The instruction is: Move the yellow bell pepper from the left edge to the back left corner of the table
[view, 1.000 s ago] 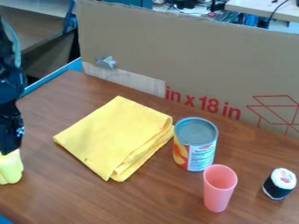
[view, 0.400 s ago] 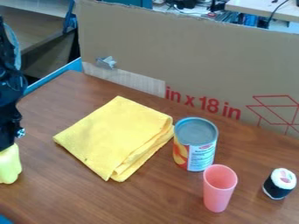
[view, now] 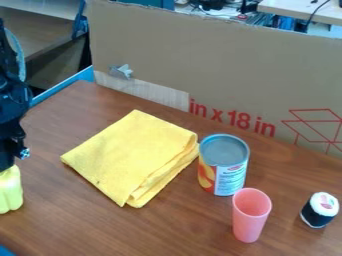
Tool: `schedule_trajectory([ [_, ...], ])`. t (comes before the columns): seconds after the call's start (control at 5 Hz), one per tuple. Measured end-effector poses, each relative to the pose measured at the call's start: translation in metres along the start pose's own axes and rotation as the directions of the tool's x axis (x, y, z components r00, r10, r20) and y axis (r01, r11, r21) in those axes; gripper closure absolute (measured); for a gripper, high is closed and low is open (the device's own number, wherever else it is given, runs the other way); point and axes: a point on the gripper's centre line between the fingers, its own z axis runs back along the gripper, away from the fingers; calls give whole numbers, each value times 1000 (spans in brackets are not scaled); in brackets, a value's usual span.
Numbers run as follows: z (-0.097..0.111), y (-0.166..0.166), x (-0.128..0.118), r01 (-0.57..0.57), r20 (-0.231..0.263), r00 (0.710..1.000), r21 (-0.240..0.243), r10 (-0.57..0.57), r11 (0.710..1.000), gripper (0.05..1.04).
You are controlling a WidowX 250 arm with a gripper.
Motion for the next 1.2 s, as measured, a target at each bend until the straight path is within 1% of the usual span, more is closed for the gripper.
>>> schedule_trajectory([
  [0.2,15,-1,4,2,40,999,-46,0,999,991],
  [0.4,49,9,23,-5,144,989,-95,18,995,991],
  [0.6,59,30,58,-34,163,985,-170,62,985,991],
  [0.8,55,49,95,-53,159,983,-226,91,973,991],
  [1.0,40,65,118,-73,118,988,-240,104,968,991],
  [1.2,22,77,129,-104,80,989,-224,125,969,991],
])
